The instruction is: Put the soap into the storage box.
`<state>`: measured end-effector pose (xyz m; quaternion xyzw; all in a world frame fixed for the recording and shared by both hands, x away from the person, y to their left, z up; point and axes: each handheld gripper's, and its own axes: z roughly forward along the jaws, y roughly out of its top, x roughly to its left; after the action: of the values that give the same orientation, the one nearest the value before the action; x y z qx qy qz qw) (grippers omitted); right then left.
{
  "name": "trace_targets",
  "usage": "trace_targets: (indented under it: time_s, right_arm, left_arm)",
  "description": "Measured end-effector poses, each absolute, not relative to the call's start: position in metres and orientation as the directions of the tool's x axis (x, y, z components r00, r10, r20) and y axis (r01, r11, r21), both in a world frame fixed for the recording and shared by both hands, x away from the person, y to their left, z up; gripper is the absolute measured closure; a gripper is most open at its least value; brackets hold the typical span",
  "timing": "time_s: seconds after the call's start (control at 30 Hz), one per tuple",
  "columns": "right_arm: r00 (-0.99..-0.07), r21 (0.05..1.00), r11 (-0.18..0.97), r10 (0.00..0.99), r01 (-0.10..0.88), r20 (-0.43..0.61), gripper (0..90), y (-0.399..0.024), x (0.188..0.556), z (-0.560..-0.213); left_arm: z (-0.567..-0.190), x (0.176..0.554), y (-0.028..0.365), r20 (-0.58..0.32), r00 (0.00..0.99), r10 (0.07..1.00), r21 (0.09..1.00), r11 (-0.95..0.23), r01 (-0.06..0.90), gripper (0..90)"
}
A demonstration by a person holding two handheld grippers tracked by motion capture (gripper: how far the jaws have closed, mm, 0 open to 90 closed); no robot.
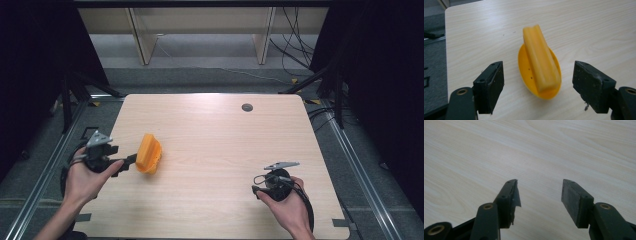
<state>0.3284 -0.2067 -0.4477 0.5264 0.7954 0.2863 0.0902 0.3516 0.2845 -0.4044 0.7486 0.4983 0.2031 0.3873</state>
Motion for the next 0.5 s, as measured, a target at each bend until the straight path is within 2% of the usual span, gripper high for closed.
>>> trace_targets:
  time_s: [0.2, 0.23, 0.4, 0.43, 0.5]
  right_arm:
    - [-0.425, 0.559, 0.305, 0.901, 0.771, 0.093, 46.9, -0.204, 0.328, -0.447]
    - [-0.432, 0.565, 0.311, 0.897, 0.764, 0.09, 46.5, -0.204, 0.327, -0.447]
    - [-0.447, 0.589, 0.32, 0.891, 0.742, 0.078, 46.0, -0.206, 0.327, -0.447]
    - [-0.463, 0.609, 0.315, 0.881, 0.728, 0.097, 46.0, -0.206, 0.327, -0.446]
    - [-0.458, 0.622, 0.316, 0.886, 0.717, 0.077, 45.9, -0.207, 0.327, -0.445]
  left_arm:
    - [-0.442, 0.322, 0.296, -0.159, 0.455, 0.876, 0.781, -0.17, 0.601, 24.7]
    - [-0.453, 0.317, 0.295, -0.211, 0.471, 0.857, 0.763, -0.156, 0.627, 24.4]
    - [-0.461, 0.322, 0.292, -0.203, 0.506, 0.838, 0.754, -0.195, 0.627, 24.2]
    - [-0.46, 0.324, 0.296, -0.176, 0.532, 0.828, 0.751, -0.237, 0.617, 24.2]
    - [-0.46, 0.326, 0.293, -0.188, 0.509, 0.84, 0.787, -0.181, 0.59, 24.7]
